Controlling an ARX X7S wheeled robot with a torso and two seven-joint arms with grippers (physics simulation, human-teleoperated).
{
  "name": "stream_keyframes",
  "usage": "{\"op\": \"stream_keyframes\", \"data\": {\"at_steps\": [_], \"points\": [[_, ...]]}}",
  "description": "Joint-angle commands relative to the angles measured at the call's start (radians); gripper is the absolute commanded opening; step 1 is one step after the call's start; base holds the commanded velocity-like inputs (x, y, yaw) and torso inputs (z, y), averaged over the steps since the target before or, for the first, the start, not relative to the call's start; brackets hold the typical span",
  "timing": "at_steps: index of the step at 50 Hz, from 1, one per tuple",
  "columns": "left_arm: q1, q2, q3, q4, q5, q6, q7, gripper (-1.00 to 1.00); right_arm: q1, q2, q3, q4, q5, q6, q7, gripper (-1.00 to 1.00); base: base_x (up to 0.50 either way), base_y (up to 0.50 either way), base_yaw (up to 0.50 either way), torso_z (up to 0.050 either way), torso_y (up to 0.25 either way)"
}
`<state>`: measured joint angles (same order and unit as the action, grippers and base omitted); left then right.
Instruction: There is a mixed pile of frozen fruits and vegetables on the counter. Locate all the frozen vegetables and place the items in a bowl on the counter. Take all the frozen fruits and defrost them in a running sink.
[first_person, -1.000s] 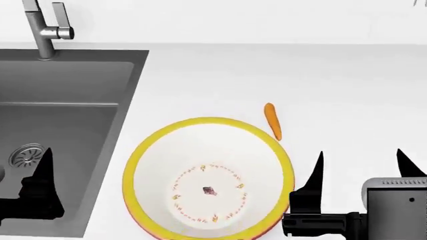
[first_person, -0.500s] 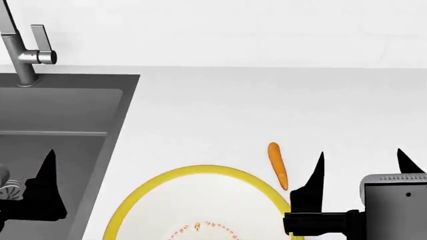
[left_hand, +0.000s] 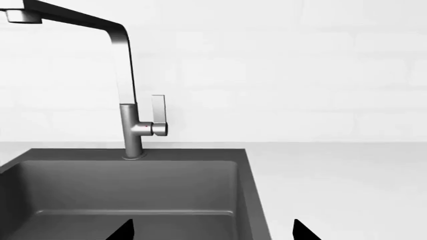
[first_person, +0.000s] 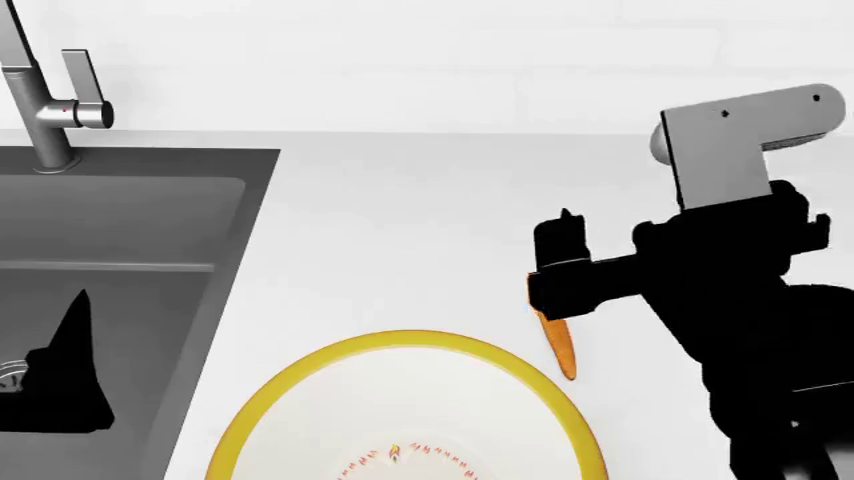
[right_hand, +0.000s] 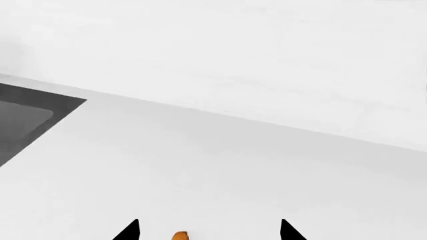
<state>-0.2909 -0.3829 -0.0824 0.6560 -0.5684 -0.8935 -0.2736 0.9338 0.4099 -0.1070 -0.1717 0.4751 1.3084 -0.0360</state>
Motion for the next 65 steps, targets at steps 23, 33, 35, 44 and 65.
{"op": "stream_keyframes", "data": {"at_steps": [23,33,35,44,65], "points": [[-0.005,-0.010,-0.027,-0.019,-0.031,0.010,0.003,1.00,0.489,-0.256,-0.377,1.397,-0.167,-0.465,-0.335,1.00,0.00,0.00,0.00,0.000,0.000],[0.016,-0.009,-0.022,-0.036,-0.021,0.046,0.016,1.00,0.459,-0.295,-0.340,1.479,-0.216,-0.506,-0.357,1.00,0.00,0.00,0.00,0.000,0.000],[0.015,-0.009,-0.021,-0.042,-0.020,0.049,0.016,1.00,0.456,-0.296,-0.320,1.480,-0.231,-0.502,-0.356,1.00,0.00,0.00,0.00,0.000,0.000],[0.025,-0.013,-0.021,-0.038,-0.023,0.054,0.018,1.00,0.456,-0.297,-0.240,1.480,-0.301,-0.493,-0.357,1.00,0.00,0.00,0.00,0.000,0.000],[0.029,-0.017,-0.010,-0.046,-0.022,0.065,0.016,1.00,0.514,-0.292,-0.135,1.478,-0.380,-0.509,-0.361,-1.00,0.00,0.00,0.00,0.000,0.000]]}}
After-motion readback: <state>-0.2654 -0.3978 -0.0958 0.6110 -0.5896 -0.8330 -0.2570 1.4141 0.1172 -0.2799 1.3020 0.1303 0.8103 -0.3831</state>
